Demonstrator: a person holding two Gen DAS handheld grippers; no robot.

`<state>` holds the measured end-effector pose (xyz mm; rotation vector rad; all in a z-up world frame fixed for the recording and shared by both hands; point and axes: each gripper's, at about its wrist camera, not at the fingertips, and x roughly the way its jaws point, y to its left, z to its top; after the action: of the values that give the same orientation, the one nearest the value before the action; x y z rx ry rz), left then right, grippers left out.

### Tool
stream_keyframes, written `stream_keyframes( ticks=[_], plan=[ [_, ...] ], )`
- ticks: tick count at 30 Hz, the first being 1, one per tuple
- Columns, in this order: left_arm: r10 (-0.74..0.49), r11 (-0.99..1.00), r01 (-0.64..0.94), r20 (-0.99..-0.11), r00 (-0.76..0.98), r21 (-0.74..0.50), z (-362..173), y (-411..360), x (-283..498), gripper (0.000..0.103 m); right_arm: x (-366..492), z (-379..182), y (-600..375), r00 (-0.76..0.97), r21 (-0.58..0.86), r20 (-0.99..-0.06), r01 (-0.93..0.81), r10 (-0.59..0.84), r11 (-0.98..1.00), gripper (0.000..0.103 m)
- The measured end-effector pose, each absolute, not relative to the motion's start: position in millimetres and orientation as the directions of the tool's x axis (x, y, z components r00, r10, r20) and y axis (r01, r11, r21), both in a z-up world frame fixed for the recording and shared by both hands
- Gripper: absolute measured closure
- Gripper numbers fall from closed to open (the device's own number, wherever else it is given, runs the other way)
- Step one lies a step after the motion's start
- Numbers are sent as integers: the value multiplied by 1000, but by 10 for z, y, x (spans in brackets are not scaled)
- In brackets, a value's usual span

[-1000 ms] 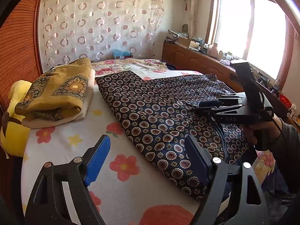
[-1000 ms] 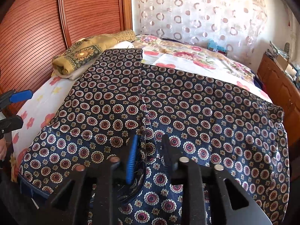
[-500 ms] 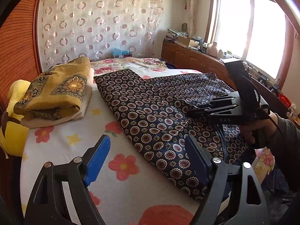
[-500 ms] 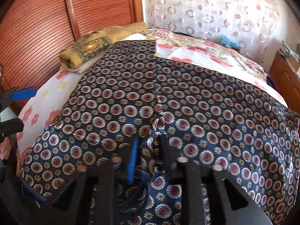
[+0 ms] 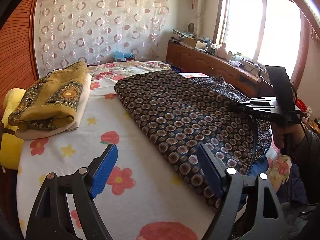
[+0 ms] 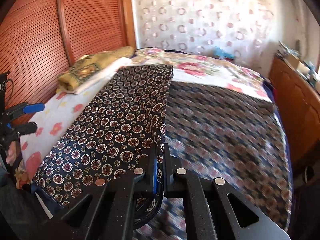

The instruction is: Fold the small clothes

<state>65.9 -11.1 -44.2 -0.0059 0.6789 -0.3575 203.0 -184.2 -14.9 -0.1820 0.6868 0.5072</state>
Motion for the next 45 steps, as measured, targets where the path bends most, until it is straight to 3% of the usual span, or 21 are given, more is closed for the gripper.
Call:
stream_keyframes(
  ticks=[7,24,39,45],
  plan=[
    [-341,932,343,-612,713,-119,-394,-272,719,21,1803,-200,-2300,698,18,-633,-420,336,907,99],
    [-387,908,398,-615,687,-128,-367,-678,840,21,1420,-171,-2258,787,-35,-596,-225,161,974,99],
    [-396,899,418,-646,653,-129,-461,-770,954,21,1263,-153,-2228,789,9,-595,-185,154,983,99],
    [-424,885,435,-675,604,-165,-578,-828,1127,21,1240,-115,-2330,805,-20,-582,-150,111,988,74]
  ],
)
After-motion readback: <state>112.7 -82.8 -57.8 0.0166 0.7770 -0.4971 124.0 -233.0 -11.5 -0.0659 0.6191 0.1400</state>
